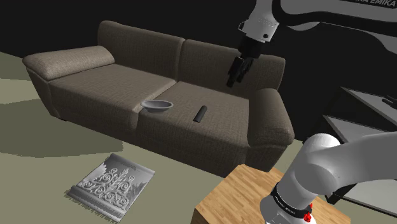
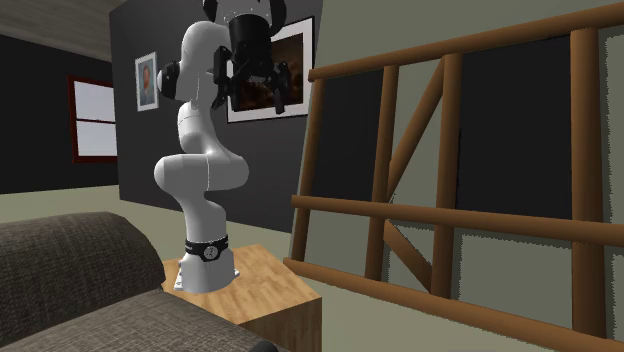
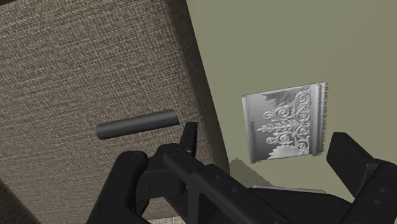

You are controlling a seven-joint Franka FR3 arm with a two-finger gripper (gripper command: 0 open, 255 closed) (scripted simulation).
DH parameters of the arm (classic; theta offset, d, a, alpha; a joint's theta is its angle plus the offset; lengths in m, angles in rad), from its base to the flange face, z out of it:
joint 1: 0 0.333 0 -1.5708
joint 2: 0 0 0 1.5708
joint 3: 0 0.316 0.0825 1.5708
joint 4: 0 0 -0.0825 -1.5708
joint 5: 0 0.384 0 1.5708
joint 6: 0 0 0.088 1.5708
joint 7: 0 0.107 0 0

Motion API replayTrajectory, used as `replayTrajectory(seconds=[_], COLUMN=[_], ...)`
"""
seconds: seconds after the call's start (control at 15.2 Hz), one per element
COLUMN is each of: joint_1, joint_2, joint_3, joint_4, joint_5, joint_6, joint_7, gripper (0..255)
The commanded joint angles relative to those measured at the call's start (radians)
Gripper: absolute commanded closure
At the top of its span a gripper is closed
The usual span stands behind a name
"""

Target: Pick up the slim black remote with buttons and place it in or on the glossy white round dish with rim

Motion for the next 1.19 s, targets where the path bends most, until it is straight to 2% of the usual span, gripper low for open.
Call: replayTrajectory(seconds=[0.0,0.59,1.12], joint_1=[0.0,-0.106,-0.178], joint_2=[0.0,0.332,0.618], joint_3=[0.0,0.052,0.05], joint_4=[0.0,0.088,0.204], joint_5=[0.0,0.032,0.042], joint_6=[0.0,0.163,0.264], joint_7=[0.0,0.296,0.54], gripper=[0,0,0])
